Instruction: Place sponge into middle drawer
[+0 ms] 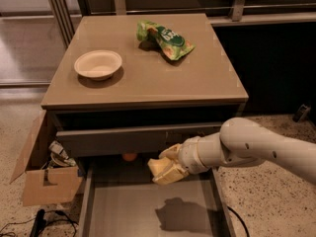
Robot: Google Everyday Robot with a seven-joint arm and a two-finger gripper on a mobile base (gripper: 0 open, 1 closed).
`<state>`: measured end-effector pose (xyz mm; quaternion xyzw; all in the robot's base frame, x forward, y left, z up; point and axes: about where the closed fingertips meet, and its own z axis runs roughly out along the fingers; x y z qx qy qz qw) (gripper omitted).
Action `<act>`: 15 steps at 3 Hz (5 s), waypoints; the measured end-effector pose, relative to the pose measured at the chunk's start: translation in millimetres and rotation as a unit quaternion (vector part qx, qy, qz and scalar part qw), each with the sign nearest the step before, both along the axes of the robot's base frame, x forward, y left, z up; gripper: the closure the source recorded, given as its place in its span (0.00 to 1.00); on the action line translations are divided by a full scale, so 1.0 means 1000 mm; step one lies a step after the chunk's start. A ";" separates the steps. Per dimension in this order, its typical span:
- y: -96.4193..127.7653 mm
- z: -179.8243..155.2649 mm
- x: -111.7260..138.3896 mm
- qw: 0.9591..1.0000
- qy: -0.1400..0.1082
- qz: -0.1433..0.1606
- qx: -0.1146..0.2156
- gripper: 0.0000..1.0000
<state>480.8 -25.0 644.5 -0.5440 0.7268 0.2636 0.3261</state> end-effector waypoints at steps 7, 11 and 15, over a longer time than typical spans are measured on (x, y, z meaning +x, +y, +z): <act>0.046 -0.176 -0.027 0.989 0.053 -0.070 -0.116 1.00; 0.092 -0.210 -0.032 0.994 0.056 0.000 0.097 1.00; 0.066 -0.218 -0.031 0.995 0.056 -0.027 0.072 1.00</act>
Offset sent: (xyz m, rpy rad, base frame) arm -0.0223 0.0443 -0.1157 0.0007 0.0306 -0.1488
